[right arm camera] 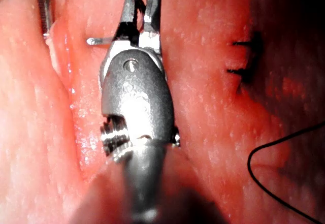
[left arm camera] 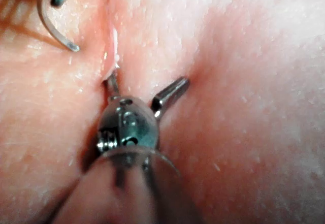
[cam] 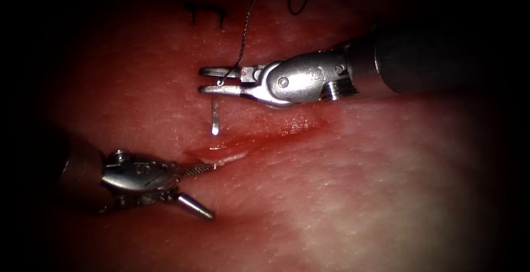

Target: Wound Closure

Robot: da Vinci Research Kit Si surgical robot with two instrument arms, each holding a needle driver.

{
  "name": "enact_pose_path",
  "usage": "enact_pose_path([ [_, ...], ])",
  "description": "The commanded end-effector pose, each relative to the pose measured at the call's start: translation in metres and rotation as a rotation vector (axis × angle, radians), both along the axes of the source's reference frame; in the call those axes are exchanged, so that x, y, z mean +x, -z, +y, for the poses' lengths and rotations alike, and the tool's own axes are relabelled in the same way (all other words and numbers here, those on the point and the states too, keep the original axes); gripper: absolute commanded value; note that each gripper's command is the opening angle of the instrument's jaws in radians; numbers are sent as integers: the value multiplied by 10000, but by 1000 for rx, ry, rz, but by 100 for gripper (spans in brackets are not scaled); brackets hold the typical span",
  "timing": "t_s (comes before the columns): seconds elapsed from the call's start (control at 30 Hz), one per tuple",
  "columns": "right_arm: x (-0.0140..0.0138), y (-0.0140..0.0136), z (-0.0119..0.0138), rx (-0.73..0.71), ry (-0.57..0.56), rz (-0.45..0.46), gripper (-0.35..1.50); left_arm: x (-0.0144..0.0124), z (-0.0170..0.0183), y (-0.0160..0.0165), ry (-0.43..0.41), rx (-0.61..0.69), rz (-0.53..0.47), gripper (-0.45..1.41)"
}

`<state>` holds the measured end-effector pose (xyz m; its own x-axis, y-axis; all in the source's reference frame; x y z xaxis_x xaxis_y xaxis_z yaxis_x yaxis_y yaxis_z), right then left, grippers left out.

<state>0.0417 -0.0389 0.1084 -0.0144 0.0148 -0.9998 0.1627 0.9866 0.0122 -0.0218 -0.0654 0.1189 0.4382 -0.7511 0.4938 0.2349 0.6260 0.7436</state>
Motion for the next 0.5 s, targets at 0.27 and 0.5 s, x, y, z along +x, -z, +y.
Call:
enact_pose_path([
  [0.27, 6, -16, 4, 192, 3, -40, -35, -4, -11, -3, -1, 4, -1, 74],
  [0.5, 11, -42, 5, 520, 12, -80, -35, -4, -12, -3, -1, 4, -1, 74],
])
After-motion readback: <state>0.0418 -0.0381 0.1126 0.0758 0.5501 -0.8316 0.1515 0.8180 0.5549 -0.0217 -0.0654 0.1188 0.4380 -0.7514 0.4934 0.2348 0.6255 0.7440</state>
